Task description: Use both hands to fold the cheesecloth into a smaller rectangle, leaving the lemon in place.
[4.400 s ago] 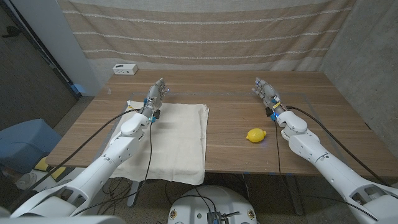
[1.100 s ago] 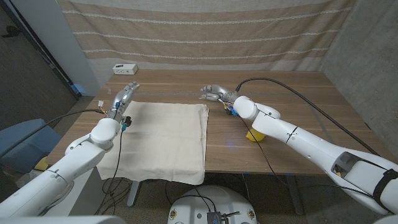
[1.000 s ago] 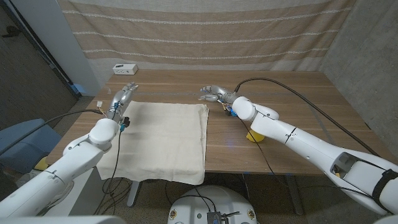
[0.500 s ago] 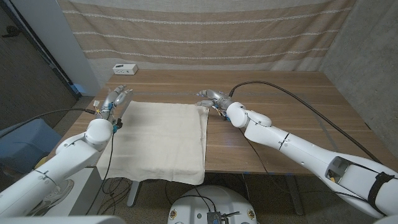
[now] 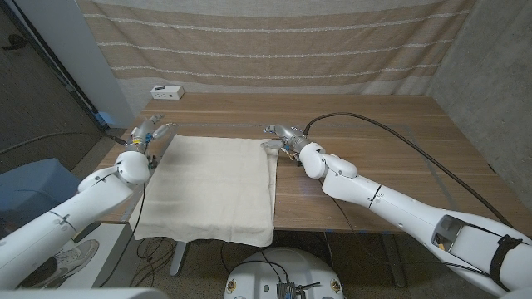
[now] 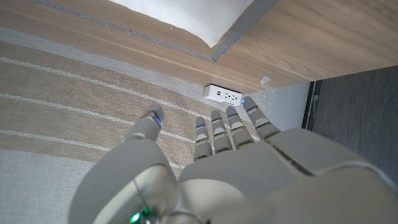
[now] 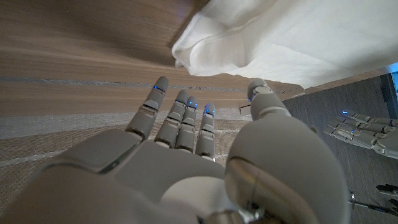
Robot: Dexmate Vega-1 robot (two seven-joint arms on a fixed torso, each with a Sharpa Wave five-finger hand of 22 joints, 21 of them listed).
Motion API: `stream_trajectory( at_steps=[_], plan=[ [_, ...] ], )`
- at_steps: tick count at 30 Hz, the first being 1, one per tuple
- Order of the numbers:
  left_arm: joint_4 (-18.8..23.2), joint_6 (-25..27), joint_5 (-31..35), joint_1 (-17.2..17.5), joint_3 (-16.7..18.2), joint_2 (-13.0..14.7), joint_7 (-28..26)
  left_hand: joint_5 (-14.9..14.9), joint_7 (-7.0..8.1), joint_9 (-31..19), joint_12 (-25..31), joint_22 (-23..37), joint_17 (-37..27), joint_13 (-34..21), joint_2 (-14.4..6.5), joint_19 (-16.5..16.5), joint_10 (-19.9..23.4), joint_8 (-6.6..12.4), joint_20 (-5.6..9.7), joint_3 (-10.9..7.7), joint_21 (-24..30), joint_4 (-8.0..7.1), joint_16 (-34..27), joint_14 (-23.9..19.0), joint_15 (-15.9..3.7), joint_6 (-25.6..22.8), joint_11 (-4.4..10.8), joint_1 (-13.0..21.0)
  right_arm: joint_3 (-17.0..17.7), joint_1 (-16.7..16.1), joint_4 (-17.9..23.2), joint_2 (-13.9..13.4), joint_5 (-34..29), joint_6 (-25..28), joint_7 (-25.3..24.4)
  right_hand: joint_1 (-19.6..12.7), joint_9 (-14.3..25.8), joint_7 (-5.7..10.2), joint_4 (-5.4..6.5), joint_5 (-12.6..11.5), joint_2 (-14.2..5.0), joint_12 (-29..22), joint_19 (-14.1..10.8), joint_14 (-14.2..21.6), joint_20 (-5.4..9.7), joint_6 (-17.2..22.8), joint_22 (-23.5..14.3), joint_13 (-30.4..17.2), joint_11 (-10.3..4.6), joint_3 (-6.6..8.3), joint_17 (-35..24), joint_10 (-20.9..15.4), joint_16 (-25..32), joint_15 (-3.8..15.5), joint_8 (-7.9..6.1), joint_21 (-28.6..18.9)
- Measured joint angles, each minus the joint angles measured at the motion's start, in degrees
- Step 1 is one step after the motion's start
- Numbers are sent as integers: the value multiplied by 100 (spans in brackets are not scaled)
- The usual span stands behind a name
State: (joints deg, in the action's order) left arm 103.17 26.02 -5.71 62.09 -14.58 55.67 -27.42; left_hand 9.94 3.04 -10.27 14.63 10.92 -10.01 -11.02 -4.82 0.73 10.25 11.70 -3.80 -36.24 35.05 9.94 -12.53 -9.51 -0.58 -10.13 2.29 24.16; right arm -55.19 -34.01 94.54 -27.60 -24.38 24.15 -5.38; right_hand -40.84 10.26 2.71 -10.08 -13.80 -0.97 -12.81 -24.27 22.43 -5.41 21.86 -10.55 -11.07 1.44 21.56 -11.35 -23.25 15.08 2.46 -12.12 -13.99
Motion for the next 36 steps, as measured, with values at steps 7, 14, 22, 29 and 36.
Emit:
stream_trajectory(
  at_steps=[7,14,22,29,36],
  plan=[
    [-144,342,366,-416,-405,101,194,62,-10,0,-3,0,0,-6,206,146,94,0,86,58,0,57,11,-84,-84,-51,32,345,-82,-27,5,18,-178,41,-40,-97,0,165,50,-84,97,0,116,-138,-12,164,0,-27,-228,-87,-54,-160,0,-10,0,25],
    [-278,580,661,-793,-773,153,423,90,5,0,-46,1,0,-6,365,170,141,-27,110,171,0,41,27,-128,-128,-36,80,560,-171,-28,-33,35,-296,-21,16,-167,0,252,49,-149,167,0,118,-252,-14,251,0,-27,-308,-136,-75,-180,-27,-10,-44,69],
    [-464,838,952,-1252,-1201,165,850,154,36,0,-53,1,1,-5,524,68,172,-48,-33,329,-41,13,27,-186,-187,-53,111,719,-229,-27,-79,62,-383,-99,108,-159,29,149,188,-213,226,83,283,-509,-31,-8,1,-54,-164,-315,-110,48,-118,-10,106,115],
    [-650,940,1172,-1591,-1523,131,1218,182,66,1,-81,1,1,-5,594,39,202,-48,-62,400,-74,-13,71,-187,-187,-20,140,789,-247,-20,-145,125,-469,-68,147,-37,29,109,282,-301,205,160,485,-752,-52,-224,-27,-59,-73,-456,-185,323,-178,-10,134,202],
    [-796,1017,1381,-1903,-1851,57,1514,197,101,-28,-88,1,1,-5,627,-15,244,-48,-114,433,-116,-26,71,-186,-187,7,182,878,-296,-1,-322,242,-615,67,5,-287,29,198,225,-457,-20,67,301,-398,5,123,-27,-80,-207,-398,-260,59,-11,-12,14,115]
  ],
)
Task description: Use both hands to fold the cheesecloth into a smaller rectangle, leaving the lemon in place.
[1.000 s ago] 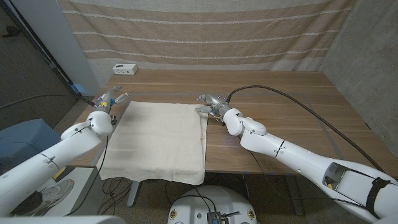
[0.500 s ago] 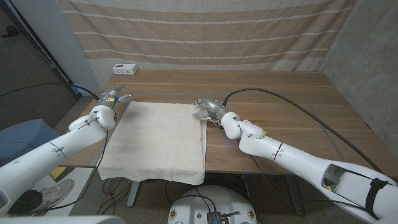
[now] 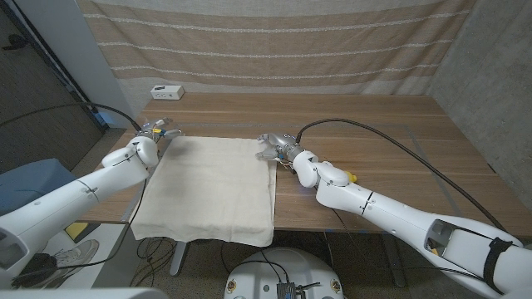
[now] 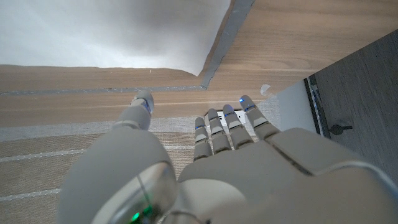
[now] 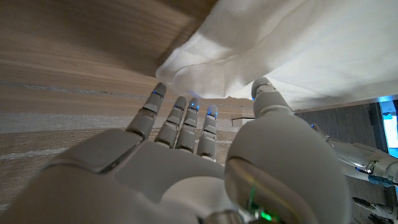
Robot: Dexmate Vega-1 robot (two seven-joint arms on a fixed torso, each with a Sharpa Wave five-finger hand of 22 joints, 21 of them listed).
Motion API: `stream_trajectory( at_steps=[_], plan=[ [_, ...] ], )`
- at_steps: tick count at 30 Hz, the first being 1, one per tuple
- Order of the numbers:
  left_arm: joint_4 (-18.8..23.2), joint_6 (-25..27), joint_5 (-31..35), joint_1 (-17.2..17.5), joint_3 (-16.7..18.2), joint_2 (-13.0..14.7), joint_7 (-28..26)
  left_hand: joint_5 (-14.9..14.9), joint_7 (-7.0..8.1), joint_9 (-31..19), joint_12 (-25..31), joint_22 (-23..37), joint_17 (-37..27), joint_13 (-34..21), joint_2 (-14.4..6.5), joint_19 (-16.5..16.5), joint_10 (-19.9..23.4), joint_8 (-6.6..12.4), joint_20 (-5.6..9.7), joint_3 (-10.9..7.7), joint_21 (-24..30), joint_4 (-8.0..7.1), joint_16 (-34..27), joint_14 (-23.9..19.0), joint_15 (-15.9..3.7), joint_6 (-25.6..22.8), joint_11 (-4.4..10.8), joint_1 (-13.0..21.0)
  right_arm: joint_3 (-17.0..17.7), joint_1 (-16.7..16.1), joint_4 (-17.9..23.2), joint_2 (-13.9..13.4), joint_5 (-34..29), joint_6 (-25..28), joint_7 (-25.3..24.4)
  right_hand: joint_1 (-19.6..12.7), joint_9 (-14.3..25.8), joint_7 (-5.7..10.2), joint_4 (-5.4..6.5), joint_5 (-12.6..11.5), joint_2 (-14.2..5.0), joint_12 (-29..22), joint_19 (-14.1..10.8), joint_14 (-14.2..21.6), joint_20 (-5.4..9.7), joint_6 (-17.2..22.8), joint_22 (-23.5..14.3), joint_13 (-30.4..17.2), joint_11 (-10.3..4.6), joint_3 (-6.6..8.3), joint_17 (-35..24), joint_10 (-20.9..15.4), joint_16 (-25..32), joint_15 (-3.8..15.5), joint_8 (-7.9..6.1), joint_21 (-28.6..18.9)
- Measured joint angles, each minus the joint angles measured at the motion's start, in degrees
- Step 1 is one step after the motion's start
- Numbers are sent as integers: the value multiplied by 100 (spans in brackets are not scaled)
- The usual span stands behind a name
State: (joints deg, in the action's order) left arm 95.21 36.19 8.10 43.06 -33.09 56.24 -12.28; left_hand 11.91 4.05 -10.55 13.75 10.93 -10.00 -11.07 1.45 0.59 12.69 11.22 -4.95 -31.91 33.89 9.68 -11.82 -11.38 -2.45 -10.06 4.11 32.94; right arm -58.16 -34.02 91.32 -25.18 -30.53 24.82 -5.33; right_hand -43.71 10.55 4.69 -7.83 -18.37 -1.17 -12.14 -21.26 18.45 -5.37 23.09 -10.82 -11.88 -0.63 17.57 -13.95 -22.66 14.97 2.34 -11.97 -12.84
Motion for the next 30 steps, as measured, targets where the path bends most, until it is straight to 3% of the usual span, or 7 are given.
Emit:
stream_trajectory(
  at_steps=[3,11,17,24,30],
  plan=[
    [-25,105,147,-85,-97,-15,171,0,16,0,0,0,0,0,32,-42,40,0,-42,36,-22,-11,0,0,0,-16,40,40,-39,23,-84,44,-48,52,-24,-74,0,52,-23,-9,-13,-44,-67,1,25,299,0,0,-91,-23,-30,-92,11,-1,-84,-1],
    [-63,471,631,-459,-551,-72,679,44,100,7,0,0,0,1,88,-195,159,0,-131,170,-107,-52,44,94,92,-101,88,138,-96,87,-236,94,-102,155,-22,-84,-16,28,26,-9,-47,-44,-66,-1,26,666,-7,0,-39,-72,-85,-182,55,0,-147,-2],
    [-99,818,1040,-817,-998,-152,1115,44,148,17,24,5,1,1,189,-193,306,1,-133,316,-107,-65,44,4,172,-149,-103,175,-105,118,-304,103,-83,145,-1,-71,-16,-10,28,-9,-60,-44,-42,-1,3,703,-19,1,-17,-118,-85,-204,55,0,-147,-5],
    [-247,1353,1636,-1227,-1532,-291,1675,45,125,12,3,15,1,1,295,282,316,2,-107,405,2,-86,-27,-307,185,-171,-92,279,-105,157,-377,104,-11,67,8,-46,-16,-29,50,-29,-35,-44,-42,40,5,722,5,1,-38,-144,-113,-243,55,1,-147,-5],
    [-419,1509,1896,-1398,-1750,-397,1915,90,94,0,-23,15,1,1,42,444,317,3,-29,405,64,-86,-27,-335,213,-202,-92,546,-98,182,-421,102,43,0,15,-46,-16,-29,50,-29,-35,-85,-8,40,-26,721,-1,1,-37,-144,-113,-245,55,1,-147,-3]
  ],
)
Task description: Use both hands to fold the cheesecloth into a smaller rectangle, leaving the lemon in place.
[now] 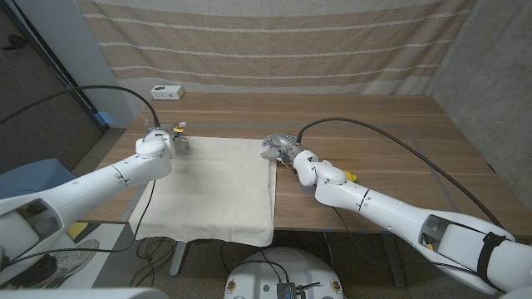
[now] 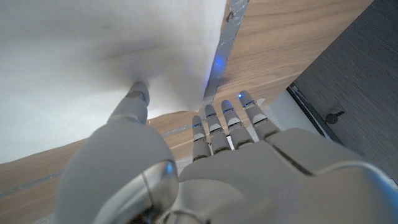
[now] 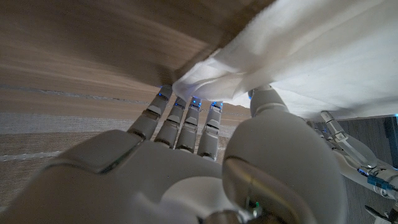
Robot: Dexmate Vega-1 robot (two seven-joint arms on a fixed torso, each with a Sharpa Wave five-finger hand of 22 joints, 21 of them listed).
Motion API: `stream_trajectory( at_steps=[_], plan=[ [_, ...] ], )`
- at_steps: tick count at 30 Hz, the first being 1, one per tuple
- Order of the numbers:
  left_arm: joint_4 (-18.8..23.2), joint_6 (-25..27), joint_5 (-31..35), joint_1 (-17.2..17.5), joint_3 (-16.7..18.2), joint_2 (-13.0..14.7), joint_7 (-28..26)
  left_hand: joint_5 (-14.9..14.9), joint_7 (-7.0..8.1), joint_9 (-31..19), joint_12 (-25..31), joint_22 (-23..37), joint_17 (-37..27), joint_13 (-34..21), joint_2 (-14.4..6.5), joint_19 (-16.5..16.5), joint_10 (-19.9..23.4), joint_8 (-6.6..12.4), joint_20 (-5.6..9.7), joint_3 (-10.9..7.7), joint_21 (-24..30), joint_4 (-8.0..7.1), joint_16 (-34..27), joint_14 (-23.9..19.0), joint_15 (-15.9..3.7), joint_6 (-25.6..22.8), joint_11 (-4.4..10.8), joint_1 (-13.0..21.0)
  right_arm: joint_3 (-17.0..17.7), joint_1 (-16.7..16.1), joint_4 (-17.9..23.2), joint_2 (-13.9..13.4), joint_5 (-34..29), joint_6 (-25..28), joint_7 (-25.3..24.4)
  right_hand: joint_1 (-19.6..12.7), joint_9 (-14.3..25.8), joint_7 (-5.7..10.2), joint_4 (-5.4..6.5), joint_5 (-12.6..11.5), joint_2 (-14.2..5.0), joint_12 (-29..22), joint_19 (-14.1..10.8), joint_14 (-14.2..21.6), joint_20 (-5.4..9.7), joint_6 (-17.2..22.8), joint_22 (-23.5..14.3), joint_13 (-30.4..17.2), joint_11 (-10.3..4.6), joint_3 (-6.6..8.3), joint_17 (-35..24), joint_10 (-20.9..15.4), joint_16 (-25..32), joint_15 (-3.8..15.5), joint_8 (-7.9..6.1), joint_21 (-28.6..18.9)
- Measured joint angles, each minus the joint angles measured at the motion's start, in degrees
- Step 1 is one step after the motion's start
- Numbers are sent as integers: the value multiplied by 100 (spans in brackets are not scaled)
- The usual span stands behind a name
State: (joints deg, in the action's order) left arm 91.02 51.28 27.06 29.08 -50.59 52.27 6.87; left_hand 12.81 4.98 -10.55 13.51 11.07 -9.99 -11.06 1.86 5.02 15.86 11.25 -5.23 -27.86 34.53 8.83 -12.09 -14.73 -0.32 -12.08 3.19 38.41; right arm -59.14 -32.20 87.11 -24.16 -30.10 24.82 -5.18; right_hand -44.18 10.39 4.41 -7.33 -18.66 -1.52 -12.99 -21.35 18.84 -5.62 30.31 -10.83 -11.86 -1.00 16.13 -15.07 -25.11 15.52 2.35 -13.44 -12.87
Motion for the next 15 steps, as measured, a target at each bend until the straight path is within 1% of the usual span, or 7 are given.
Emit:
stream_trajectory(
  at_steps=[1,4,6,8,11,13,15],
  plan=[
    [-55,3,25,-42,-43,-31,17,0,0,0,0,0,0,0,-40,0,-2,0,0,0,7,0,0,3,-9,0,1,39,2,6,-12,-1,12,-16,3,0,0,0,0,0,0,0,2,0,2,0,0,0,20,0,0,-20,0,0,0,1],
    [-160,3,99,-108,-114,-92,67,4,34,0,0,0,0,0,-149,0,26,0,0,-1,7,-1,0,-19,-144,-34,144,172,5,14,-30,-1,33,-40,6,0,0,0,0,0,0,0,7,0,6,0,0,0,29,0,0,-29,0,0,0,1],
    [-249,2,158,-169,-176,-146,107,-5,46,0,0,0,0,0,-180,-25,96,5,24,-2,2,-2,24,-31,-156,-136,223,230,11,18,-43,-1,53,-59,7,0,0,0,8,0,0,0,-15,0,-15,0,0,0,29,-9,0,-29,0,0,0,1],
    [-314,-3,212,-217,-231,-185,141,-50,62,1,1,0,0,0,-231,-82,224,70,33,1,-42,1,27,-40,-165,-335,319,295,17,19,-52,-1,64,-76,6,0,0,0,17,0,0,0,-16,10,-15,0,0,0,29,-18,0,-29,0,10,0,1],
    [-440,-4,320,-316,-351,-259,219,-152,43,1,140,24,0,0,-326,-116,790,191,12,123,-64,11,21,-152,-203,-887,433,529,29,19,-66,-2,89,-100,-13,24,0,-11,17,0,-24,0,-16,61,-15,11,-1,0,29,-18,0,-28,0,0,0,1],
    [-499,-4,415,-369,-428,-300,282,-183,1,1,247,27,0,0,-392,-116,1282,280,12,195,-63,26,-43,-342,-205,-1358,486,699,38,20,-75,-2,99,-112,-27,32,0,-11,16,-21,-33,0,-16,61,-15,10,-2,0,29,-17,0,-28,0,0,0,1],
    [-598,-4,558,-449,-552,-364,368,-203,-41,3,317,27,0,2,-417,-76,1680,343,51,250,-63,60,-101,-542,-206,-1744,521,857,47,19,-79,-3,111,-116,-44,31,0,-11,16,-21,-32,0,-16,61,-14,10,-2,0,29,-17,0,-28,0,0,26,1]
  ],
)
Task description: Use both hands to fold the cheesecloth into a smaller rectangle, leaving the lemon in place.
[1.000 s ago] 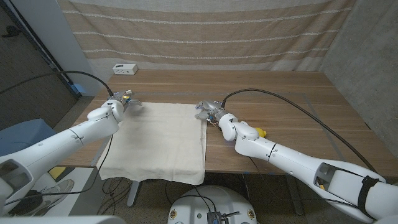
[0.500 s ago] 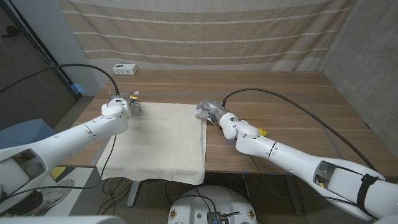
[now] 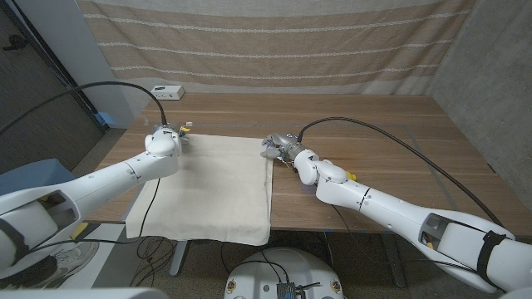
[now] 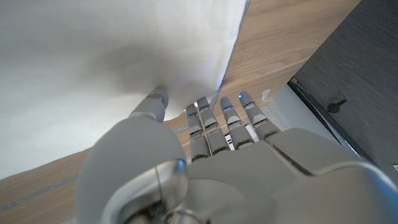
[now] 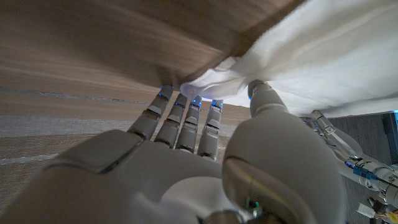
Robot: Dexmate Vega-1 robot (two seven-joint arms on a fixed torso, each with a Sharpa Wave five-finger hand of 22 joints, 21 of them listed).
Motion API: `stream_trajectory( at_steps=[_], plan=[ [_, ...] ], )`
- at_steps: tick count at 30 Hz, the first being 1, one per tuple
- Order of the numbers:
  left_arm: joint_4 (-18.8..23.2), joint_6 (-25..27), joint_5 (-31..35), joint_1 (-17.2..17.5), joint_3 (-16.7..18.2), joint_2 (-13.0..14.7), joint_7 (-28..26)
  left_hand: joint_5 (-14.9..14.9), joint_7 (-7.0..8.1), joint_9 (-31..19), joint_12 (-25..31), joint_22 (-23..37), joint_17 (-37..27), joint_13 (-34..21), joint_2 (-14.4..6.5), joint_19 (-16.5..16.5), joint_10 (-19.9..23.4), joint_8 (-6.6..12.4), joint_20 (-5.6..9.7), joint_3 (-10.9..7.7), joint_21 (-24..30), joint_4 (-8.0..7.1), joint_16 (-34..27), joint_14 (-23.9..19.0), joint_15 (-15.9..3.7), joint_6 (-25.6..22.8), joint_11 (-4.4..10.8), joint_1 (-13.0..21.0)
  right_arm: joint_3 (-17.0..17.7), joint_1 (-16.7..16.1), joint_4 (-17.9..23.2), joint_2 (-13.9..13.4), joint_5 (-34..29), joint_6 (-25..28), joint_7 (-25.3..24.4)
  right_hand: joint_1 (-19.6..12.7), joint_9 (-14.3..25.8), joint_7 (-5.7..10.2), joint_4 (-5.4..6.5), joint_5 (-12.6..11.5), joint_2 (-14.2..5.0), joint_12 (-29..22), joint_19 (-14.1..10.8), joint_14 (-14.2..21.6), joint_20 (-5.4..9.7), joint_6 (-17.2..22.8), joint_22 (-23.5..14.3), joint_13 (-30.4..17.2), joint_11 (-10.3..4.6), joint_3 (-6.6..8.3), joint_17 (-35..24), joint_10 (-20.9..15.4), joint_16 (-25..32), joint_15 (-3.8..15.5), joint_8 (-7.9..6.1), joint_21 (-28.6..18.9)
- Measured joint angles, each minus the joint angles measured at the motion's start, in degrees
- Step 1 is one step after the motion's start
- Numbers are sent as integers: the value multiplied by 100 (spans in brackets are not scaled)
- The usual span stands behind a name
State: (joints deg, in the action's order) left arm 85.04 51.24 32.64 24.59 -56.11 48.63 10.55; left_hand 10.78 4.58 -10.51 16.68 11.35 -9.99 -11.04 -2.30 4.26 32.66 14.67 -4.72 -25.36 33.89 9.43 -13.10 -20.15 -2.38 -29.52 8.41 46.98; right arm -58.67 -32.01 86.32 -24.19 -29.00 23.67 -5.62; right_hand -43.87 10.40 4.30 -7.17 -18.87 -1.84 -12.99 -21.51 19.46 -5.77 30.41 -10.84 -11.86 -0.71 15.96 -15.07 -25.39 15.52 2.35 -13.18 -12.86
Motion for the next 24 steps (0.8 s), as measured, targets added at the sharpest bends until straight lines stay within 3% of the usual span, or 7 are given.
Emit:
stream_trajectory(
  at_steps=[5,7,10,12,18,24],
  plan=[
    [-184,-31,211,-107,-160,-125,67,-65,-78,-1,197,0,-30,-5,-91,228,1058,169,161,97,142,50,-178,-705,-22,-1062,49,559,32,-19,9,-13,24,3,-28,-1,0,0,15,0,1,0,0,0,1,0,-2,0,0,-15,0,0,45,0,14,0],
    [-239,-58,271,-121,-183,-163,51,-65,-219,0,293,18,-30,-20,-224,373,1550,272,200,97,230,52,-259,-1060,-36,-1431,41,843,43,-28,24,-24,32,13,-33,-2,0,0,15,0,1,0,0,0,2,0,-2,0,0,-15,0,0,45,0,14,0],
    [-315,-118,361,-113,-191,-226,-87,-65,-234,-1,517,27,-52,-148,-417,572,2297,517,256,53,384,70,-420,-1626,-84,-2253,44,1263,58,-42,51,-48,42,27,-41,-2,0,24,15,0,1,0,0,16,3,24,-2,0,-27,-15,1,-27,45,16,14,-1],
    [-329,-149,393,-92,-184,-250,-194,-67,-253,-3,656,47,-91,-245,-474,672,2621,552,280,54,472,70,-534,-1914,-119,-2549,49,1421,64,-50,68,-65,45,34,-41,-2,0,31,15,-9,1,0,1,54,3,31,-2,0,-31,-15,1,-31,45,10,14,0],
    [-137,-211,376,118,-14,-252,-426,-92,-347,-5,1036,87,-360,-597,-558,805,2777,552,304,171,650,43,-900,-2445,-233,-2658,-55,1660,68,-57,88,-104,46,54,-42,-3,1,11,-3,-21,0,0,1,63,4,133,0,0,-72,3,1,-72,45,1,14,0],
    [386,-231,170,373,332,-82,-547,-59,-392,-178,1286,133,-674,-678,-590,813,2776,558,297,292,794,38,-1167,-2543,-276,-2658,-55,1860,68,-58,90,-130,39,54,-42,-62,1,-6,-34,-43,-59,0,1,62,5,179,1,1,-93,34,1,-92,45,1,14,0]
  ],
)
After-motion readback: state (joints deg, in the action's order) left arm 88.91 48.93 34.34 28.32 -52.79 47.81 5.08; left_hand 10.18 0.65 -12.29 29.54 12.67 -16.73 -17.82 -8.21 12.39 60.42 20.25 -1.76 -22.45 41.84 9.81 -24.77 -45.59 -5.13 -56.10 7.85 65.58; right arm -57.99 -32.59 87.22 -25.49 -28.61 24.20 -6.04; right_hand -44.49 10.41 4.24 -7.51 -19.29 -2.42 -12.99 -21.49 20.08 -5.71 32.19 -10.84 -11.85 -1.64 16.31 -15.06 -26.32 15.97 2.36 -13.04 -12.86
